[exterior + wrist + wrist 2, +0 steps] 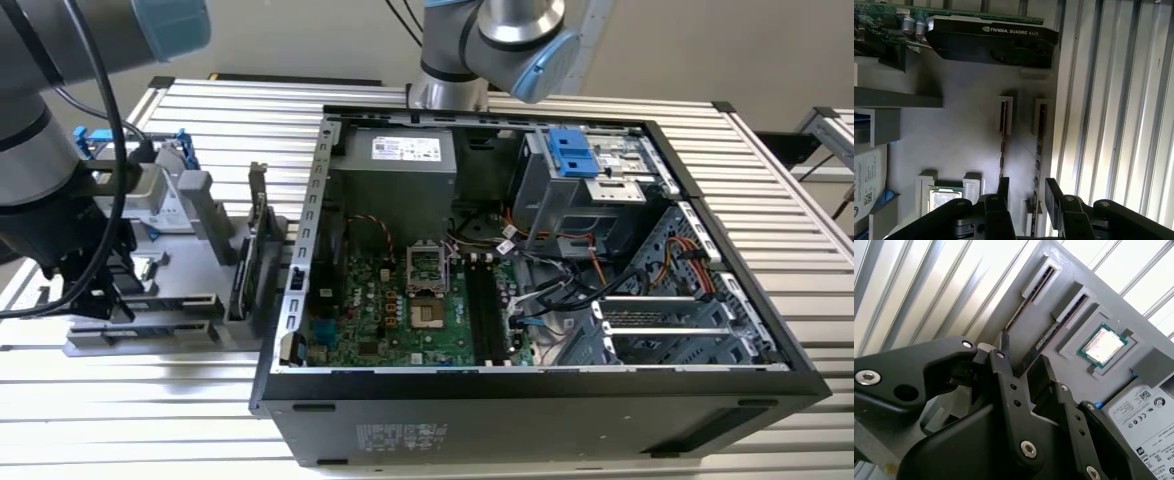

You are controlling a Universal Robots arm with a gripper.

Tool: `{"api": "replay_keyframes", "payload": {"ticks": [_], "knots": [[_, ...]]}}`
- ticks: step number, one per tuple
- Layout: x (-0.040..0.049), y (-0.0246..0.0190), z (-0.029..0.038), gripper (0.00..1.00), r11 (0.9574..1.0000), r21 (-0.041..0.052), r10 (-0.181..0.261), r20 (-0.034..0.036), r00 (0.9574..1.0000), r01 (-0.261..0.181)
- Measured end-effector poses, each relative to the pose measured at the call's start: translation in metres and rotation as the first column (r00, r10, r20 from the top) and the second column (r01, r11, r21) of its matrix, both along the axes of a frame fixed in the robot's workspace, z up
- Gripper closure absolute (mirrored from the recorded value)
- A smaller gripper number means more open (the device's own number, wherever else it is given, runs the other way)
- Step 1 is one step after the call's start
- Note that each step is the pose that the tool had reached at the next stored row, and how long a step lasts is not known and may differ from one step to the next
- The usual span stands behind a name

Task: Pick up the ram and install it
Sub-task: 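Pick up the ram and move it above insertion slot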

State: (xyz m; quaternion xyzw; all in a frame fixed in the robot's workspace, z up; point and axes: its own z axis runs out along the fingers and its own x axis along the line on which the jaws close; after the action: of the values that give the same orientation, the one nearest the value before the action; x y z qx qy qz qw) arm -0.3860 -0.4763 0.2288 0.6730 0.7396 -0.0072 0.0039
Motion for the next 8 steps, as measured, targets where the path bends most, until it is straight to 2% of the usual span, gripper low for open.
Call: {"api": "replay_keyframes", "payload": {"ticks": [8], "knots": [[0.0001,-0.0001,-0.004,0.0,1.0,-0.0001,0.0,-0.0009,1.0,0.0]]}}
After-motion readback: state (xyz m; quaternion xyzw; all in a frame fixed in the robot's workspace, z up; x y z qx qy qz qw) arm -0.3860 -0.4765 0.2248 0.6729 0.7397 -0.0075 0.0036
